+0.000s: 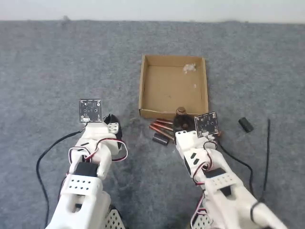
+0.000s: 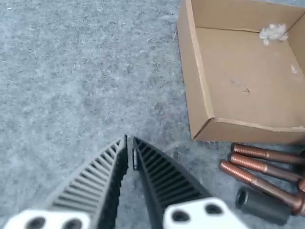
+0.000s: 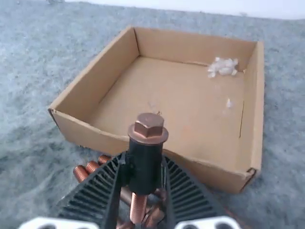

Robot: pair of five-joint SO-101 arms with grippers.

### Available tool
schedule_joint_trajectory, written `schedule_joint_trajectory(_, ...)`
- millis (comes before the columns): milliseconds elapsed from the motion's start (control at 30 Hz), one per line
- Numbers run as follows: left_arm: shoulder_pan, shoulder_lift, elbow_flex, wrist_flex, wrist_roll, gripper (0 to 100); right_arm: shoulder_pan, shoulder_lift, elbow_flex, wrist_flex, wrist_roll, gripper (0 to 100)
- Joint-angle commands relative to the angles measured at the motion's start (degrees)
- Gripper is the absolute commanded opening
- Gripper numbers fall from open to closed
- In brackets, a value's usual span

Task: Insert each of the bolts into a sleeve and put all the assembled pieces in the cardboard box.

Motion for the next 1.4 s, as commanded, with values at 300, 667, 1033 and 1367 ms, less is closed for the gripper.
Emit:
schedule_joint_trajectory(300, -0.09, -1.49, -0.40, 0.00, -0.53, 2, 4.79, -17.36, -8.35, 35.47, 3.87, 0.6)
schedule_joint_trajectory(667, -0.09, -1.49, -0.40, -0.09, -0.53, 2, 6.90, -17.36, -24.53, 52.35, 5.45, 0.6)
schedule_joint_trajectory(1033, -0.09, -1.49, -0.40, -0.09, -0.53, 2, 8.22, -4.44, -47.03, 62.73, 10.11, 0.6)
schedule_joint_trajectory(1367, -0.09, -1.49, -0.40, -0.26, -0.70, 2, 12.26, 23.60, -75.87, 69.49, 10.29, 0.6)
